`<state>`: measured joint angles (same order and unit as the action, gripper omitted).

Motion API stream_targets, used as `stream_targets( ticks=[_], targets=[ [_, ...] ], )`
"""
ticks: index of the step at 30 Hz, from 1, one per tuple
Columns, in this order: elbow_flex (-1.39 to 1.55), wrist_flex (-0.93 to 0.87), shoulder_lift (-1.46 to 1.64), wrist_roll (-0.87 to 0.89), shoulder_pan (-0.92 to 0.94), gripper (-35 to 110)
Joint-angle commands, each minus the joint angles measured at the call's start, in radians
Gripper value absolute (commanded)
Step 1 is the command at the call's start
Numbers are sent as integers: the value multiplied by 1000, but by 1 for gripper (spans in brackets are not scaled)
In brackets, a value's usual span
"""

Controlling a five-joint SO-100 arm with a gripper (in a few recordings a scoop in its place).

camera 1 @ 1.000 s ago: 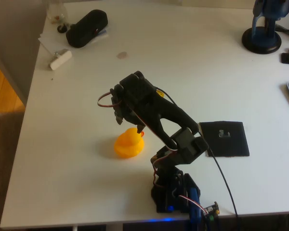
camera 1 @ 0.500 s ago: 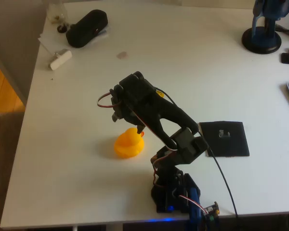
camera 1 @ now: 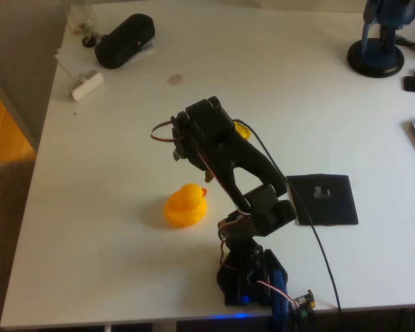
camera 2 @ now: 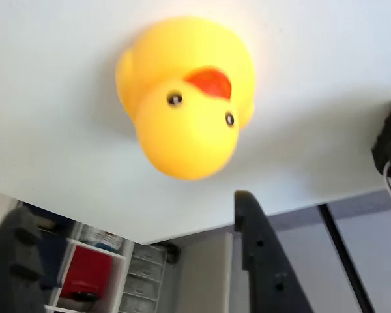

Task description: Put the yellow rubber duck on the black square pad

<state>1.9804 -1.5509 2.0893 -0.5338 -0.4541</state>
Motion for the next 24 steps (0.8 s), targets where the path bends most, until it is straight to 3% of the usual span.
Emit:
stream_targets(
  ticks=[1,12,24],
  targets=[
    [0,2,20,-11,2,35],
    [152,2,28,-11,-12,35],
    [150,0,20,5,-242,35]
  ],
)
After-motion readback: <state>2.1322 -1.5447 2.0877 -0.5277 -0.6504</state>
